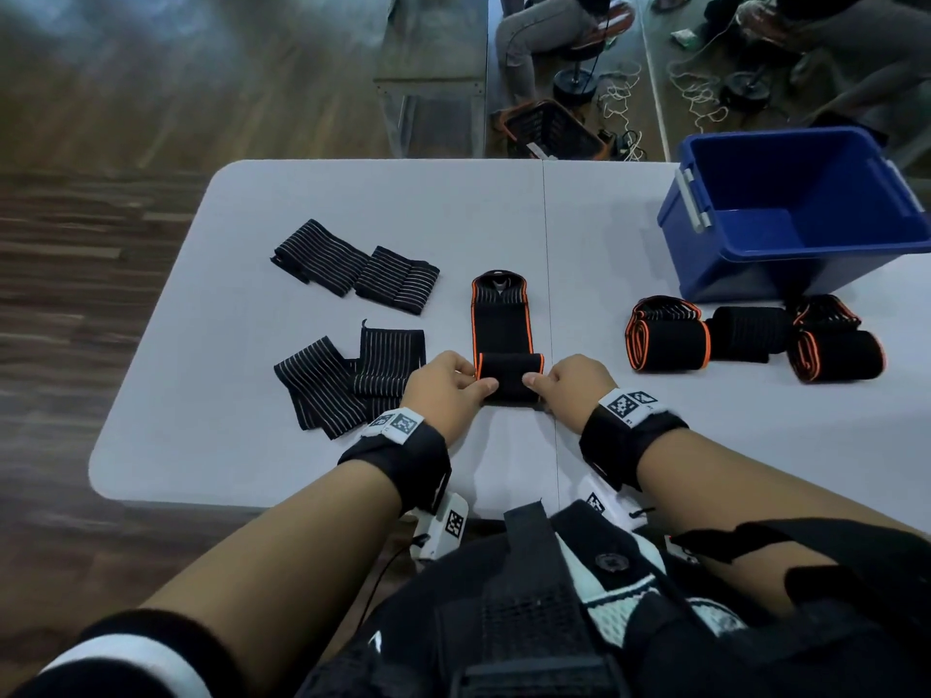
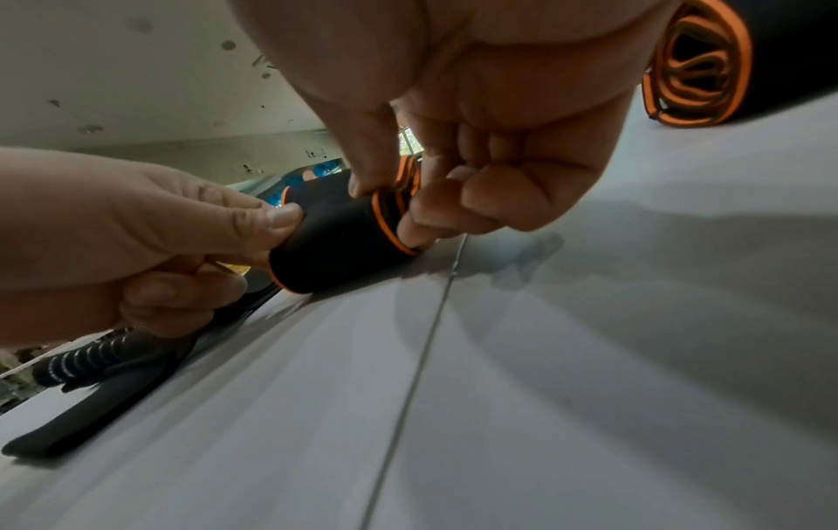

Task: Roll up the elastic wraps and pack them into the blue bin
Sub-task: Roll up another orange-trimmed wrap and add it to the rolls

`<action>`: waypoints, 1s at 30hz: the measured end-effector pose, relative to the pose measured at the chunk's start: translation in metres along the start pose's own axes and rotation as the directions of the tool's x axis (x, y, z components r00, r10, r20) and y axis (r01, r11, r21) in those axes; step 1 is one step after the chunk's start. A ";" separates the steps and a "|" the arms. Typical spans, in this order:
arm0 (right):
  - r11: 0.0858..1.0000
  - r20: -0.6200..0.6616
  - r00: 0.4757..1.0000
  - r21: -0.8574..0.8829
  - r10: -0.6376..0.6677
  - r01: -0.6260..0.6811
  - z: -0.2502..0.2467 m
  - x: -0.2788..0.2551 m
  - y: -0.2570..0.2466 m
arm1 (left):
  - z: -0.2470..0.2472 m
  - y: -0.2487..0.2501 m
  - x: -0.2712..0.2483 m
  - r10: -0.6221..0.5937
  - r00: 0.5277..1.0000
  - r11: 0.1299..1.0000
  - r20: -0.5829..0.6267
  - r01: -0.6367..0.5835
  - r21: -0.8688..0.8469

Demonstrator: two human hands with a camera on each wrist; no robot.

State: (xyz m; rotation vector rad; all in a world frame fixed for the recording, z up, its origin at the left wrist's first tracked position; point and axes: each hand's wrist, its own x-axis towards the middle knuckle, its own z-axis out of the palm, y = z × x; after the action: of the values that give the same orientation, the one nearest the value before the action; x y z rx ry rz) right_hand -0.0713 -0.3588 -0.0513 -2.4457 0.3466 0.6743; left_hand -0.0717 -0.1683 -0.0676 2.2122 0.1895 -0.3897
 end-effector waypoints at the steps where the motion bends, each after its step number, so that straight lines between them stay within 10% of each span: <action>1: 1.000 0.004 1.000 0.002 0.018 -0.018 -0.001 0.002 -0.001 | 0.000 0.002 0.000 0.011 1.000 1.000 -0.005 -0.011 0.020; 11: 0.990 -0.014 1.000 -0.136 0.025 -0.026 -0.002 0.002 -0.006 | -0.003 0.012 -0.006 0.129 0.992 0.988 0.005 -0.129 0.091; 16: 0.981 -0.171 0.966 -0.026 -0.193 0.191 0.001 -0.007 -0.003 | -0.003 0.011 -0.004 0.157 0.987 0.974 0.037 -0.161 0.160; 25: 0.953 0.006 0.967 -0.169 -0.253 0.250 0.004 -0.007 0.006 | -0.013 0.004 -0.008 0.219 0.958 0.928 0.187 -0.264 0.264; 30: 0.978 -0.026 0.978 0.032 -0.205 0.205 0.001 -0.004 0.003 | -0.017 0.003 0.001 0.179 0.966 0.951 0.186 -0.218 0.217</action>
State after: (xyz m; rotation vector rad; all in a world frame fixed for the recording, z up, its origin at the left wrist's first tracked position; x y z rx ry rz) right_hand -0.0764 -0.3603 -0.0516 -2.4156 0.1109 0.5470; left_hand -0.0667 -0.1573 -0.0556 2.3906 -0.1789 -0.5009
